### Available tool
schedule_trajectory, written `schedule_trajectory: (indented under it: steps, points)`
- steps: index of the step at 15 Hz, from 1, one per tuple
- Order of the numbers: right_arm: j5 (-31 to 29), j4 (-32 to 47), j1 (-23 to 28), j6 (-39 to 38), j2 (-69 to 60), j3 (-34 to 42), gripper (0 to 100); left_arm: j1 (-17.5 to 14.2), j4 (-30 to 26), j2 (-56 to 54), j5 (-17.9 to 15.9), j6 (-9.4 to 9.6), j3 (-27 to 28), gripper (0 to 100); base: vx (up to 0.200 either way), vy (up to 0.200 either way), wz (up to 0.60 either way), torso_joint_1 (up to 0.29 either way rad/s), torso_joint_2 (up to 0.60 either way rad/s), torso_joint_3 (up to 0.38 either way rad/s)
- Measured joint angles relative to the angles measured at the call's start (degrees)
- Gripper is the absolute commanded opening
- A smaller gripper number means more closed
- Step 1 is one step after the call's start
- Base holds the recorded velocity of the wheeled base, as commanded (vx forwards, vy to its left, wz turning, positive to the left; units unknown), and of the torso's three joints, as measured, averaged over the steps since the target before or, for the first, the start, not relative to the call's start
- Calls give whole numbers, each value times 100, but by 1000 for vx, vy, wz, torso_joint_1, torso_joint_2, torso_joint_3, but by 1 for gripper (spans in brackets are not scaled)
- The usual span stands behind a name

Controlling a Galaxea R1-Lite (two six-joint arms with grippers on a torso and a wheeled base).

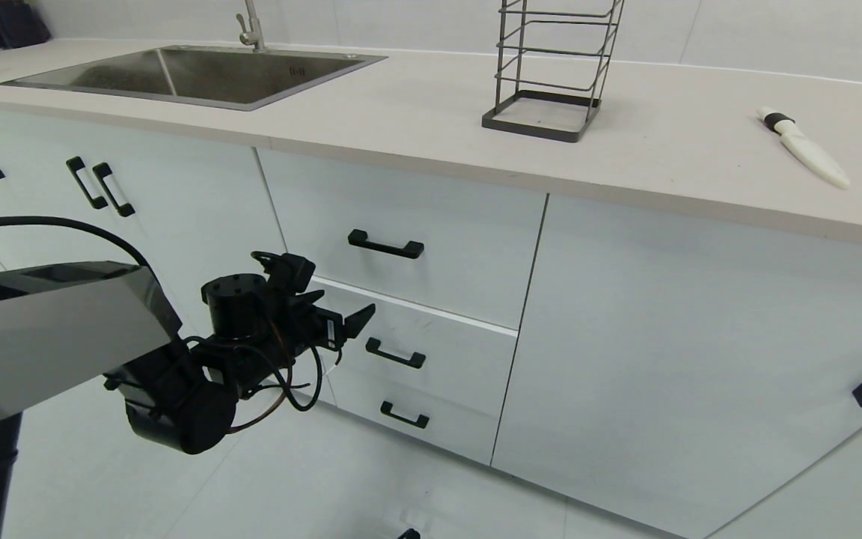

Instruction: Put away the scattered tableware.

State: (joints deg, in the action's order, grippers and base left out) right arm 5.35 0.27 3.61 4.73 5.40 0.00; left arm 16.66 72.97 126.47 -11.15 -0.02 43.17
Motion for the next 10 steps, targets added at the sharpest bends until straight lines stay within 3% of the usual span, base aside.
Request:
schedule_trajectory:
  steps: [6, 10]
  points:
    - [-2, -5, 5, -16, 0, 0, 100, -7, 265, 85, -4, -9, -17, 100, 0, 0, 0, 0, 0, 0]
    - [17, -6, 2, -35, 2, 0, 100, -132, 772, -304, -50, -30, -502, 100, 0, 0, 0, 0, 0, 0]
